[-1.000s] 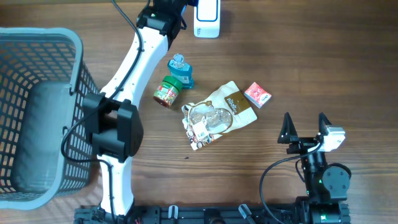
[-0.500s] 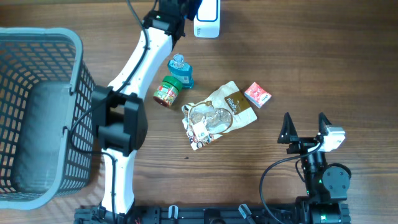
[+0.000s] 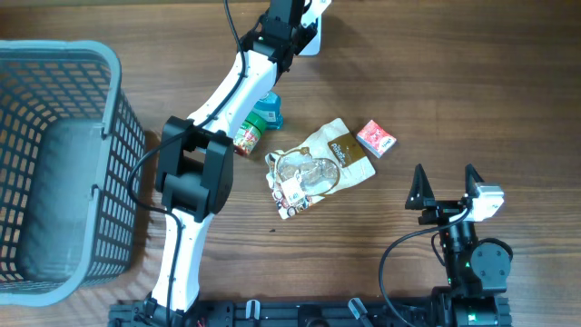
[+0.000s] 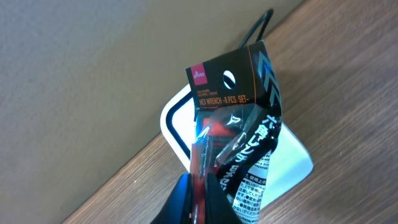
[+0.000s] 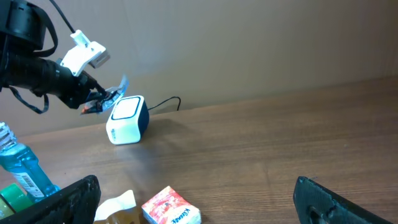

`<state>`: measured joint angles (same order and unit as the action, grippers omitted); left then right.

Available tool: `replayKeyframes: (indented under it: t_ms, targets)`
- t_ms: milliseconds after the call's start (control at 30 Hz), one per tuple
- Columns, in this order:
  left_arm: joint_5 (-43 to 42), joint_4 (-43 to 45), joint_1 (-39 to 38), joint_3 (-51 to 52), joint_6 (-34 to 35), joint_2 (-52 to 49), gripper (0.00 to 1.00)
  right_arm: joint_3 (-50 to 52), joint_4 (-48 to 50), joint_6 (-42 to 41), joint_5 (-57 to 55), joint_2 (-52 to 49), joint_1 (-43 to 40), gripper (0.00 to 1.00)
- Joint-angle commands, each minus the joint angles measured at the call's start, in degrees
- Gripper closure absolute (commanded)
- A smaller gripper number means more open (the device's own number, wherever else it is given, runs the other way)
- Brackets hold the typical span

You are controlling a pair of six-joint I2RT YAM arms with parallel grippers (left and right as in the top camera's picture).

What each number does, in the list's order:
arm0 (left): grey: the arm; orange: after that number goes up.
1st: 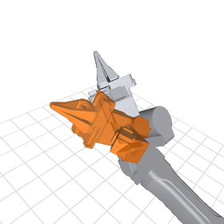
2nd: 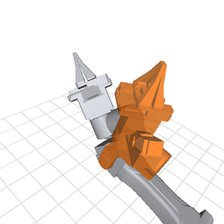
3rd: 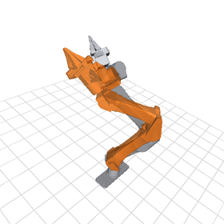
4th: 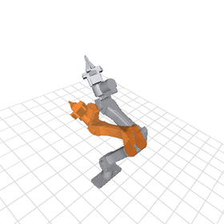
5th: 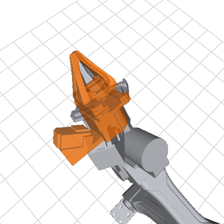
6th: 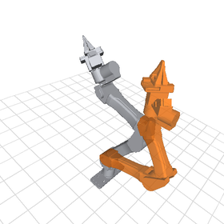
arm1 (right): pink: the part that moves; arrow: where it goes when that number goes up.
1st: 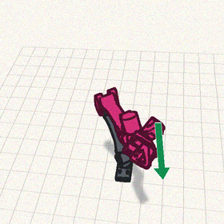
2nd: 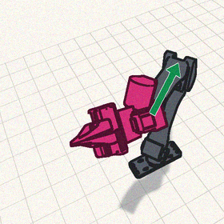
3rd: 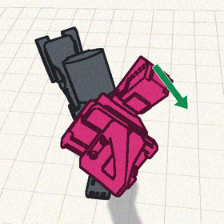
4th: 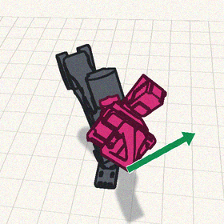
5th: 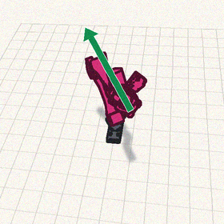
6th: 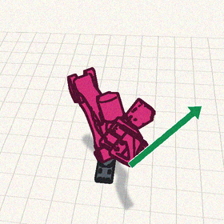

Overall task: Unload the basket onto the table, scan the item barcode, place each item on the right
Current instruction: 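Hold the package in front of the white scanner with the left gripper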

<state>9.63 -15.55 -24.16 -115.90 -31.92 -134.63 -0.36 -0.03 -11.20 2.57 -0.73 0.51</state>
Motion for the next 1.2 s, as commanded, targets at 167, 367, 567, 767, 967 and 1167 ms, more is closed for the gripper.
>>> replayKeyframes:
  t_ms: [167,367,567,767,967,1167]
  targets:
    - [2.9,-1.9,0.4,-1.1,-5.4,0.3,0.96,0.1,0.2,0.7,0.5,0.3,0.2,0.00]
    - [3.1,-1.9,0.4,-1.1,-5.6,0.3,0.96,0.1,0.2,0.7,0.5,0.3,0.2,0.00]
    - [3.1,-2.0,0.7,-1.1,-6.6,0.1,0.96,0.1,0.2,0.7,0.5,0.3,0.2,0.00]
    - [3.1,-1.9,0.8,-1.1,-6.9,-0.9,0.96,0.1,0.2,0.7,0.5,0.3,0.2,0.00]
    - [3.1,-1.9,0.8,-1.1,-6.9,-2.5,0.96,0.1,0.2,0.7,0.5,0.3,0.2,0.00]
    - [3.1,-1.5,0.8,-1.1,-6.9,-3.2,0.96,0.1,0.2,0.7,0.5,0.3,0.2,0.00]
